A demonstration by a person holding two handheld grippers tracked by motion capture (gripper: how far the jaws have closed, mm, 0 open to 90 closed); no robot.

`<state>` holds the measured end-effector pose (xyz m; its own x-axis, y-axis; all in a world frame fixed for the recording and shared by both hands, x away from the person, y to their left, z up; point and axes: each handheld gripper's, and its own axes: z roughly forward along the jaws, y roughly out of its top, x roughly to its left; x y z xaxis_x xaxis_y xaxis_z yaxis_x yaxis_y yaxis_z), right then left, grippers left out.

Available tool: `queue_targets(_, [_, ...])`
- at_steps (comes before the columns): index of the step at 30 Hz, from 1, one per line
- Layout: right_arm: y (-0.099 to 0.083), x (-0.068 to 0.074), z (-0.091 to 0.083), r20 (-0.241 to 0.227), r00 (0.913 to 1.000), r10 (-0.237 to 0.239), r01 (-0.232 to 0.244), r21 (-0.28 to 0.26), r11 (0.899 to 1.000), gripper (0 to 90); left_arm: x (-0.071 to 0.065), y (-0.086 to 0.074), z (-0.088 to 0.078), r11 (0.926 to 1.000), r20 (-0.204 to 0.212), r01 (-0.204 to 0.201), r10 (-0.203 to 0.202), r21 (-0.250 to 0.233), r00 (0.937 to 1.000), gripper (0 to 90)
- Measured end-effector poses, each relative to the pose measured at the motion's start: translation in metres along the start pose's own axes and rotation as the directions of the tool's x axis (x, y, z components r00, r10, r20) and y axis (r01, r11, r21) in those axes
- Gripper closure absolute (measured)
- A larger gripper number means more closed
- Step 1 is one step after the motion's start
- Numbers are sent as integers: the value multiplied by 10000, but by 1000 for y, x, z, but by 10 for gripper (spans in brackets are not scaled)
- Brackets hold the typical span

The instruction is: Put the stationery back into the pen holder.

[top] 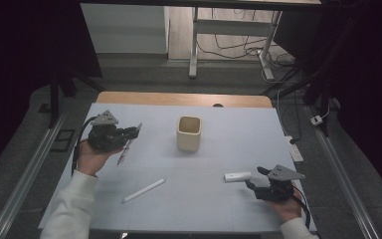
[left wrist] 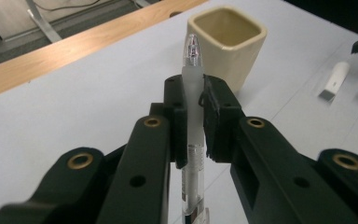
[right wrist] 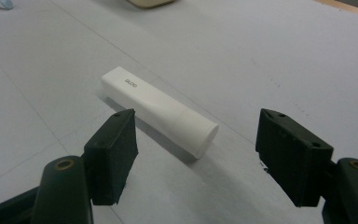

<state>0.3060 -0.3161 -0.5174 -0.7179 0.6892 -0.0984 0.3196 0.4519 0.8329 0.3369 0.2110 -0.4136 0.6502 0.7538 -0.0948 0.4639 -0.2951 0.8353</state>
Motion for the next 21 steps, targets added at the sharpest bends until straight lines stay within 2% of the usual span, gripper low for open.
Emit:
queue_targets(11, [0,0,0,-67,10000,-30,29,-46,10000,289,-4,8,6,9986,59,109,-106,-527,9999,797])
queue_targets(21, [0,0,-1,33,10000,-35,35,-18,10000,289,-3,10,11,9970,245,256,-238,-727,9994,797])
